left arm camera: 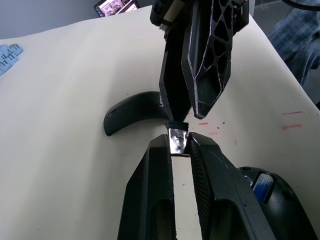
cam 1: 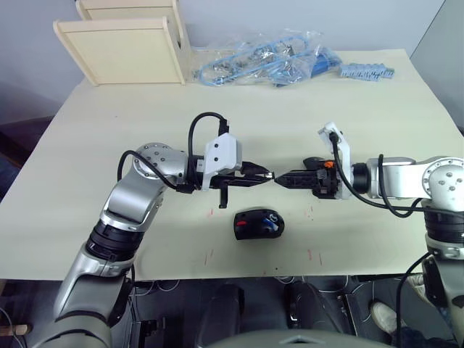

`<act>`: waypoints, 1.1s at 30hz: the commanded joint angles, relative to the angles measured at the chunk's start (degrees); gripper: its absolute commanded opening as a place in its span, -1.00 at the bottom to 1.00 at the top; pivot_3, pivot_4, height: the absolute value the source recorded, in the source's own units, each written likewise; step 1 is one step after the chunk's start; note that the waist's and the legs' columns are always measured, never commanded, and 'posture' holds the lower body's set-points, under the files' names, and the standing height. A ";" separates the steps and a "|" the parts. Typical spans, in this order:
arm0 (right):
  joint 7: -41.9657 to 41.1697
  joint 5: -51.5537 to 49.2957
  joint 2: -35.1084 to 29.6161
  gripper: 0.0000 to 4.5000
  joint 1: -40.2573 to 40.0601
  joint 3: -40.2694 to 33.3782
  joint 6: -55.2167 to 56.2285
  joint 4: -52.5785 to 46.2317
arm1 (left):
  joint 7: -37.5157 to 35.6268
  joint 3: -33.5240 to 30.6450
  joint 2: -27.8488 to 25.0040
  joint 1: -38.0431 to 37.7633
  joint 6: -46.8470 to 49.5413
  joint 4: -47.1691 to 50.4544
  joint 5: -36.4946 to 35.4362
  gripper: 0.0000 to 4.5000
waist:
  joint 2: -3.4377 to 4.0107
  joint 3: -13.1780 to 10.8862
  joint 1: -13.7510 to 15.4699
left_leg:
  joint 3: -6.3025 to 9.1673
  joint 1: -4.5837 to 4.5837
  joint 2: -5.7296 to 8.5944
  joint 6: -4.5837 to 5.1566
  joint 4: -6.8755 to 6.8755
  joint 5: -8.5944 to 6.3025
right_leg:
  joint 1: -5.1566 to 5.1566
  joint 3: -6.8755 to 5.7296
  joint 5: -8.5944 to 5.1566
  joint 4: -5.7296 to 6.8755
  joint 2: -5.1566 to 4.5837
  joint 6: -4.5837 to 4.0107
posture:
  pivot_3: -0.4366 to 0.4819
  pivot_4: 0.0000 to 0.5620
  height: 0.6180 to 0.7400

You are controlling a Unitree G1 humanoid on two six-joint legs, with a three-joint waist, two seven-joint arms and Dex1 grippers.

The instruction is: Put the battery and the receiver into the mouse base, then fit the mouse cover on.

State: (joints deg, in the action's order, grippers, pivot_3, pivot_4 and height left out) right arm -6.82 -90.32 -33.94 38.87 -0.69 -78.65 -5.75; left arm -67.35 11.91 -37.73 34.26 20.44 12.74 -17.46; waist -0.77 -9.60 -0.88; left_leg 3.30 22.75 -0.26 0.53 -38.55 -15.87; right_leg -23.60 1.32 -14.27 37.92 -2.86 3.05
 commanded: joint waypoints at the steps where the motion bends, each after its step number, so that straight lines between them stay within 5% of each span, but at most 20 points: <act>1: 1.74 -4.45 0.11 -0.36 2.07 -0.78 0.23 0.96 | -0.55 0.17 0.02 0.58 -1.92 1.39 0.23 -0.98 | 0.00 0.00 -0.02 | -0.01 0.00 0.00 0.00 0.00 0.00 | 0.00 0.00 0.00 0.01 0.00 0.00 | -0.05 -0.47 1.00; 33: 8.96 -12.83 -1.84 -0.36 1.99 2.33 3.36 2.68 | -0.65 0.79 0.49 1.23 -3.02 1.26 0.69 -0.98 | 0.00 0.00 -0.06 | -0.01 0.01 0.00 0.01 0.00 0.00 | 0.00 -0.01 0.00 0.00 0.01 0.00 | -0.05 -0.47 1.00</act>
State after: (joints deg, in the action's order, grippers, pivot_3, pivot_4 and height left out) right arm 2.41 -101.43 -35.19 39.82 1.82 -76.00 -2.19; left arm -67.90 13.09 -37.11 34.39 18.32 12.75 -16.90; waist -0.77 -9.60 -0.94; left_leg 3.29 22.76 -0.26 0.53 -38.55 -15.87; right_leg -23.61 1.31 -14.27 37.92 -2.86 3.05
